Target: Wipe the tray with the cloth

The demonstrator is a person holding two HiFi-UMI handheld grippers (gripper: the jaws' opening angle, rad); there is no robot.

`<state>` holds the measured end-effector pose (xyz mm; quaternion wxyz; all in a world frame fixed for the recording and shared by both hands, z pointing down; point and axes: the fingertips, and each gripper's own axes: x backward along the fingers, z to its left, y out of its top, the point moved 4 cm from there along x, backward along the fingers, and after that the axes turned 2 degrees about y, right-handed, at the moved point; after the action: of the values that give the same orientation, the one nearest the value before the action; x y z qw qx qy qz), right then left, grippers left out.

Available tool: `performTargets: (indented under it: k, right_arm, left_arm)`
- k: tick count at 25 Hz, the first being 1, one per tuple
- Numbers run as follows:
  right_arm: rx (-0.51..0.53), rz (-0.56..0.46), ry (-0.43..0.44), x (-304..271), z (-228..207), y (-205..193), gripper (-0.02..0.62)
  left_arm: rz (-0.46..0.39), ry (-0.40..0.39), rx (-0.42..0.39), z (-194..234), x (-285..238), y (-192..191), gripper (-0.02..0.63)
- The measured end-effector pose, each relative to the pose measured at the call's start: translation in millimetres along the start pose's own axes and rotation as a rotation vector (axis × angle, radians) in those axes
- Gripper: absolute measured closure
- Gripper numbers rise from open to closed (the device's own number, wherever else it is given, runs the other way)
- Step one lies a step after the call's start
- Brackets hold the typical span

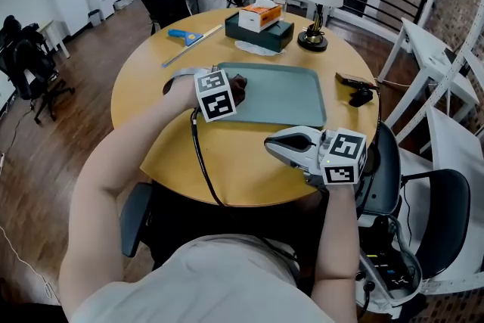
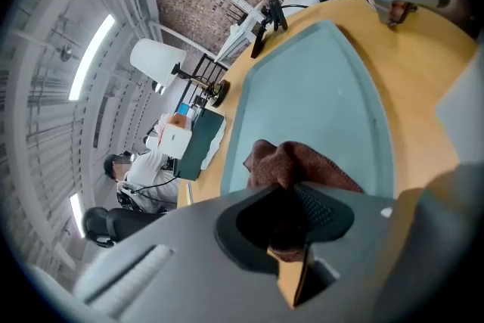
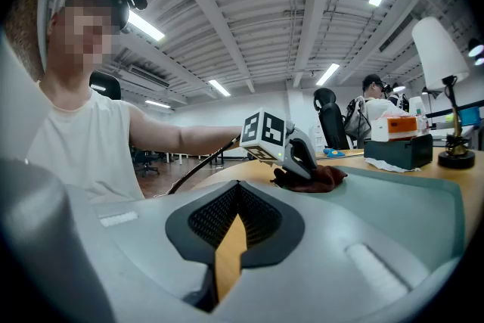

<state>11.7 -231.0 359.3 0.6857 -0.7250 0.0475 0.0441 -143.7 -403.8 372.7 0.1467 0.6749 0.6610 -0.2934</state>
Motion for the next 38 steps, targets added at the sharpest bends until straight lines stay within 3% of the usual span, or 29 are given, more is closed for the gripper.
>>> performTargets:
  k: [8, 21, 33, 38]
  right_arm:
    - [-0.003, 0.001, -0.001, -1, -1, 0, 0.594]
    - [-0.004, 0.001, -0.002, 0, 0, 1, 0.594]
    - [-0.004, -0.011, -0.003, 1, 1, 6, 0.594]
    - [0.0, -0.009, -0.002, -1, 2, 8, 0.594]
  left_arm:
    - [-0.021, -0.035, 0.018, -18, 28, 1, 0.545]
    - [-0.076, -0.098, 0.004, -29, 32, 39, 0.545]
    - [-0.049, -0.051, -0.049, -21, 16, 52, 0.543]
    - [-0.055, -0.041, -0.021, -9, 0, 49, 0.545]
